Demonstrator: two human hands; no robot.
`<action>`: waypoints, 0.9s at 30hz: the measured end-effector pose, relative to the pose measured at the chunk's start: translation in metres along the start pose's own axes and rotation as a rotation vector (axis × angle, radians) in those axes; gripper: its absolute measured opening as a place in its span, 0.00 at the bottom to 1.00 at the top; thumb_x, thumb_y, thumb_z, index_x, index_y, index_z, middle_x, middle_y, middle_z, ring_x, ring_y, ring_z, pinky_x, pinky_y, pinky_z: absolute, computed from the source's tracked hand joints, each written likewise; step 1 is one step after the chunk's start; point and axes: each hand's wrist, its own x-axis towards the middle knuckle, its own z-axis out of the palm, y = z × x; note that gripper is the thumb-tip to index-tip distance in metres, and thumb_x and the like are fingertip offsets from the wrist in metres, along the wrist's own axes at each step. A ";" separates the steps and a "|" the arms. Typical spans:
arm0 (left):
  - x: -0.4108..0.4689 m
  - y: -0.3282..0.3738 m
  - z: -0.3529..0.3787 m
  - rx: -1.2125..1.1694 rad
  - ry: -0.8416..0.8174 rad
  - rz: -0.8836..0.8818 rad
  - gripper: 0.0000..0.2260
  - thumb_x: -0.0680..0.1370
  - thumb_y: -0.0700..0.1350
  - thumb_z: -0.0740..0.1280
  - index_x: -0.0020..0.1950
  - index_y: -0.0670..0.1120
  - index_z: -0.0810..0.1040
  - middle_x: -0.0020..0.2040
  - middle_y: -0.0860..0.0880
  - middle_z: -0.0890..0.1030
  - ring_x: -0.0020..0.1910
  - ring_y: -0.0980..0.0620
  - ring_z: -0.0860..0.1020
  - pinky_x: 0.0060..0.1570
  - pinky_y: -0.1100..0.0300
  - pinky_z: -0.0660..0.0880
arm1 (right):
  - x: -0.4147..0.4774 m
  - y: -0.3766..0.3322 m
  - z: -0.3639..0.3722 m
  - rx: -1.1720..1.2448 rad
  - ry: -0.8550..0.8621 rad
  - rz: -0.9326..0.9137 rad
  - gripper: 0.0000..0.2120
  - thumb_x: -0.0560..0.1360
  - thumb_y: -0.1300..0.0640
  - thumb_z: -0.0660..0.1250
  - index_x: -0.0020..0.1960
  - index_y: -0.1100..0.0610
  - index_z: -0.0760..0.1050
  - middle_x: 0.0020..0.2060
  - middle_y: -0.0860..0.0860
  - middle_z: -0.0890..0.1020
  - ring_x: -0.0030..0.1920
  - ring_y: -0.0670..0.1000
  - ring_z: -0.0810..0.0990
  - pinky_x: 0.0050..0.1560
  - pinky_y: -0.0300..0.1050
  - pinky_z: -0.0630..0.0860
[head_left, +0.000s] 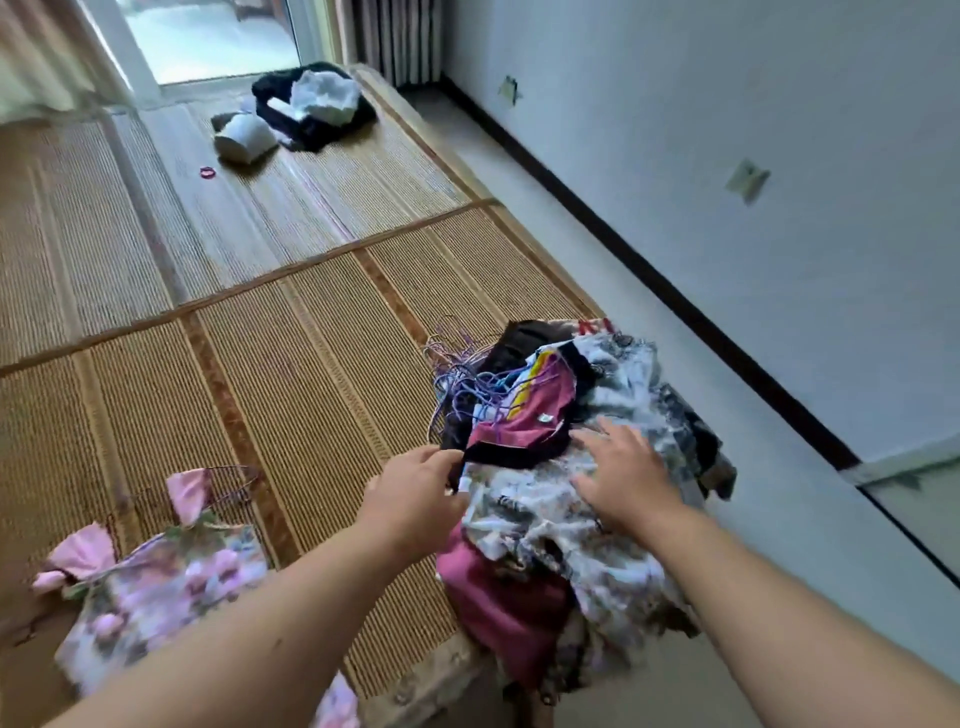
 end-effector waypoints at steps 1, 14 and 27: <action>0.014 0.010 0.010 0.009 -0.013 -0.035 0.25 0.76 0.57 0.63 0.72 0.57 0.64 0.71 0.54 0.67 0.70 0.51 0.65 0.68 0.43 0.65 | 0.016 0.018 -0.003 -0.004 -0.022 -0.021 0.28 0.74 0.47 0.64 0.73 0.46 0.62 0.74 0.53 0.59 0.74 0.57 0.54 0.73 0.57 0.56; 0.134 0.028 0.101 -0.095 -0.058 -0.396 0.27 0.75 0.55 0.65 0.73 0.56 0.62 0.66 0.55 0.72 0.62 0.55 0.71 0.63 0.51 0.71 | 0.230 0.084 0.006 -0.137 -0.008 -0.225 0.20 0.78 0.46 0.54 0.69 0.47 0.66 0.70 0.49 0.68 0.70 0.52 0.63 0.68 0.60 0.60; 0.156 0.020 0.132 -0.420 -0.109 -0.548 0.19 0.81 0.51 0.58 0.71 0.45 0.66 0.64 0.44 0.75 0.61 0.46 0.74 0.59 0.58 0.69 | 0.278 0.087 0.023 -0.382 -0.159 -0.208 0.15 0.78 0.41 0.56 0.62 0.44 0.69 0.66 0.53 0.69 0.68 0.57 0.64 0.67 0.65 0.56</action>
